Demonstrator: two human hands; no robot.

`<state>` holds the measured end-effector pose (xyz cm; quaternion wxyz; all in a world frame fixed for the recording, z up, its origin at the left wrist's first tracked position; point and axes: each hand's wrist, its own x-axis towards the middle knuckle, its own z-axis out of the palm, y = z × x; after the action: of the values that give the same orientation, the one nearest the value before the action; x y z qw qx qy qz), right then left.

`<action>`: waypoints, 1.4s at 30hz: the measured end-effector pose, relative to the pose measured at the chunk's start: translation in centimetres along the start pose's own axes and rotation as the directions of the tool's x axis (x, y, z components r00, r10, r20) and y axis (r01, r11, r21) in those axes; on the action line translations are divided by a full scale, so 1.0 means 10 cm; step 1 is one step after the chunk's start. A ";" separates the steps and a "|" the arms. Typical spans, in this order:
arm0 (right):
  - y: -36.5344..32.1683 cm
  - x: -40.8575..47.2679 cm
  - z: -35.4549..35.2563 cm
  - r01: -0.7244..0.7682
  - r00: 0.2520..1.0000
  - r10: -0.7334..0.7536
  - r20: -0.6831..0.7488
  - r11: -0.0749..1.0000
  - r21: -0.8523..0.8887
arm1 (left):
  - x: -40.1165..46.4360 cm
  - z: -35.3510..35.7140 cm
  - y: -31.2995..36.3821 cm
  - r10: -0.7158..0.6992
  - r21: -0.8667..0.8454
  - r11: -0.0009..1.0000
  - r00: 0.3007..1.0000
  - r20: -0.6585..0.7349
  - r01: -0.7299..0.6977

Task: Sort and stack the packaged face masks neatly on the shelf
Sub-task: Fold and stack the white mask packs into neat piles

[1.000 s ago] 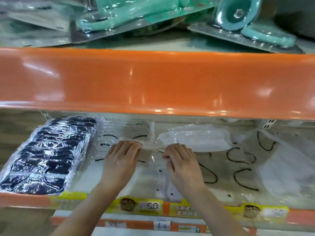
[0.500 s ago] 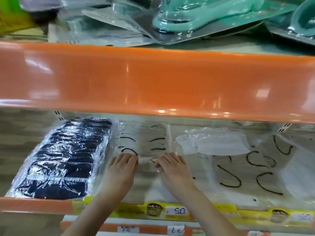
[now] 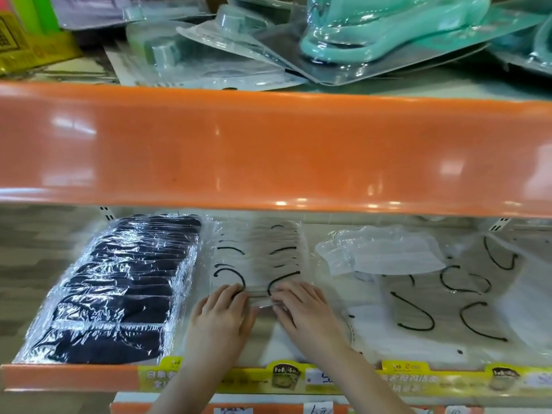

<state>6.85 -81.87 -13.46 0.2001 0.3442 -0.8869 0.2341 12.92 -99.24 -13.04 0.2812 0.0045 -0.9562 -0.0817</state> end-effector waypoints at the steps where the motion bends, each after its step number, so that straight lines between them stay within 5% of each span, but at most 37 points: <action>1: -0.01 0.00 0.00 0.009 1.000 -0.009 0.002 1.000 0.007 | -0.01 0.01 0.00 -0.017 0.001 1.000 1.000 -0.010 0.017; 15: -0.03 -0.04 -0.04 0.000 0.995 -0.002 0.104 1.000 0.024 | 0.02 0.09 0.06 -0.090 0.058 0.994 0.996 0.020 0.089; 29: 0.71 -0.50 -0.97 -0.378 0.925 0.368 -0.092 0.915 -0.140 | 0.43 0.17 1.44 0.218 -0.333 0.929 0.965 0.146 -0.160; 42: 1.45 -1.05 -1.62 -0.510 0.836 0.543 0.077 0.822 -0.253 | 0.54 0.58 2.39 0.359 -0.381 0.891 0.898 0.254 -0.248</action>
<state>6.94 -58.08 -9.77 0.0994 0.0770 -0.9801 0.1539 6.11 -75.10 -11.17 0.1293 -0.2086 -0.9487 -0.1993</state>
